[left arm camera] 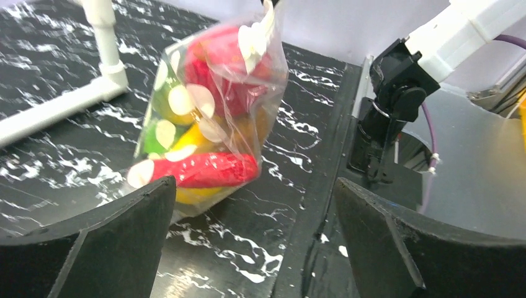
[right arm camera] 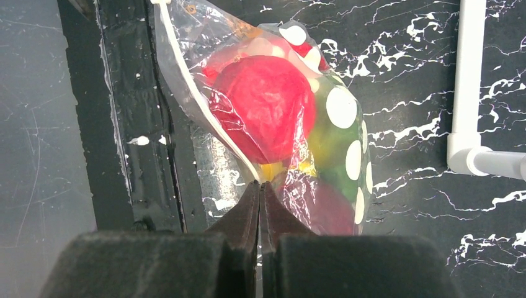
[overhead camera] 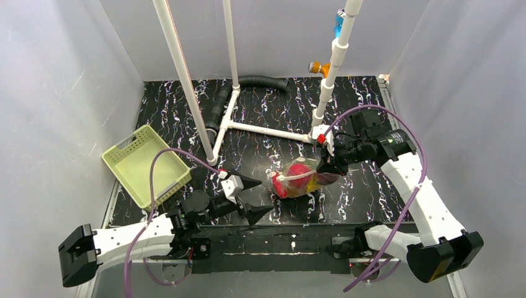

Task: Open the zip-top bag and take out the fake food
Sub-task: Pick up the zipper food storage bag at the center of the board.

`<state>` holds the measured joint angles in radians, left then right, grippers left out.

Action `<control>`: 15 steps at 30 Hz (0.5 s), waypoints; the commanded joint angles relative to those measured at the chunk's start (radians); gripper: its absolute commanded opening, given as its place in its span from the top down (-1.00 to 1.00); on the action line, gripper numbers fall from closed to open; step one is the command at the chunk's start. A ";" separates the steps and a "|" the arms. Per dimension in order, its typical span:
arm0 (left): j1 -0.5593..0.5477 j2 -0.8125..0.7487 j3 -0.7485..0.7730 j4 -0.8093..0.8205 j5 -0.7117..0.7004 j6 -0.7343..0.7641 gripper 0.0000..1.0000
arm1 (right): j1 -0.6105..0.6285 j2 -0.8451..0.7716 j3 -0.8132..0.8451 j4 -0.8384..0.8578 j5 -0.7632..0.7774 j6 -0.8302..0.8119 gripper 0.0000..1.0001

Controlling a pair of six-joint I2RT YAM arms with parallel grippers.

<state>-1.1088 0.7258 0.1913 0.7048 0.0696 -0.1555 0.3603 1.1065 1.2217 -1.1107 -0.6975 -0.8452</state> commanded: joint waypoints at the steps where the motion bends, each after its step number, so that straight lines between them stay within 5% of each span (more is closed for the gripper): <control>1: 0.007 -0.045 0.032 -0.010 -0.026 0.134 -0.97 | -0.002 0.013 0.047 -0.019 -0.020 -0.017 0.97; 10: 0.007 0.163 0.142 0.117 0.036 0.229 -0.83 | -0.003 0.037 0.060 -0.002 -0.053 0.009 0.97; 15: 0.008 0.246 0.193 0.177 0.066 0.234 -0.59 | -0.004 0.041 0.061 -0.001 -0.064 0.018 0.97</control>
<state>-1.1080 0.9428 0.3210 0.7860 0.1017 0.0460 0.3603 1.1481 1.2373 -1.1198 -0.7246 -0.8398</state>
